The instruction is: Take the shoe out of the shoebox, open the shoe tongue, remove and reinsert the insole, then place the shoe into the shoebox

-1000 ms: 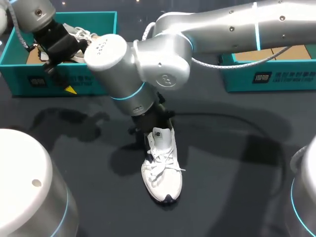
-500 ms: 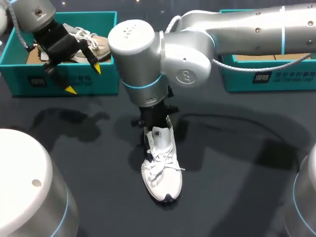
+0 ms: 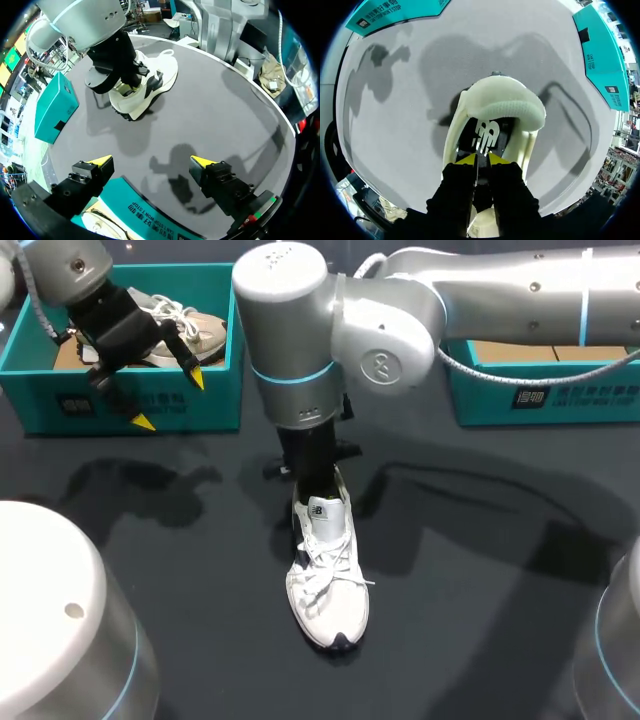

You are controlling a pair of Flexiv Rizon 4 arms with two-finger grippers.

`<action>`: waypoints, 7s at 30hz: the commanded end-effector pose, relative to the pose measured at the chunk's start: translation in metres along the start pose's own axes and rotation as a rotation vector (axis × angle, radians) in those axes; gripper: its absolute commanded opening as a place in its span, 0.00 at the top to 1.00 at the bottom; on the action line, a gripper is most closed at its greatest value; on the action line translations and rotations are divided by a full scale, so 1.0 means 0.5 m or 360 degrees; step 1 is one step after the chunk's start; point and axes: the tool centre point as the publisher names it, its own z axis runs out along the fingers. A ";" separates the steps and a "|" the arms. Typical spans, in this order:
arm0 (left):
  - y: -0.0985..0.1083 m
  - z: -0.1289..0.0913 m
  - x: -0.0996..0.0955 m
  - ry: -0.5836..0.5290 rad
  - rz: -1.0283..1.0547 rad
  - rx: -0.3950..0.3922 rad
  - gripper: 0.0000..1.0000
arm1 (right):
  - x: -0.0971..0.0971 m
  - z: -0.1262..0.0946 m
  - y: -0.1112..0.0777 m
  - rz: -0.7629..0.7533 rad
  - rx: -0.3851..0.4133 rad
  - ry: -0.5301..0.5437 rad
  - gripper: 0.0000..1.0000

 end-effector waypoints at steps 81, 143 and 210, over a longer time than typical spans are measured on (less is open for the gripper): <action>0.001 0.000 0.000 0.0002 0.0001 -0.0003 0.00 | 0.050 -0.102 -0.214 0.0215 -0.0294 -0.0130 0.34; 0.001 0.000 0.000 0.0002 0.0001 -0.0003 0.00 | 0.007 -0.095 -0.054 -0.0253 -0.0447 -0.0110 0.83; 0.001 0.000 0.000 0.0002 0.0001 -0.0003 0.00 | -0.027 -0.106 0.155 -0.2377 -0.0387 -0.0278 0.00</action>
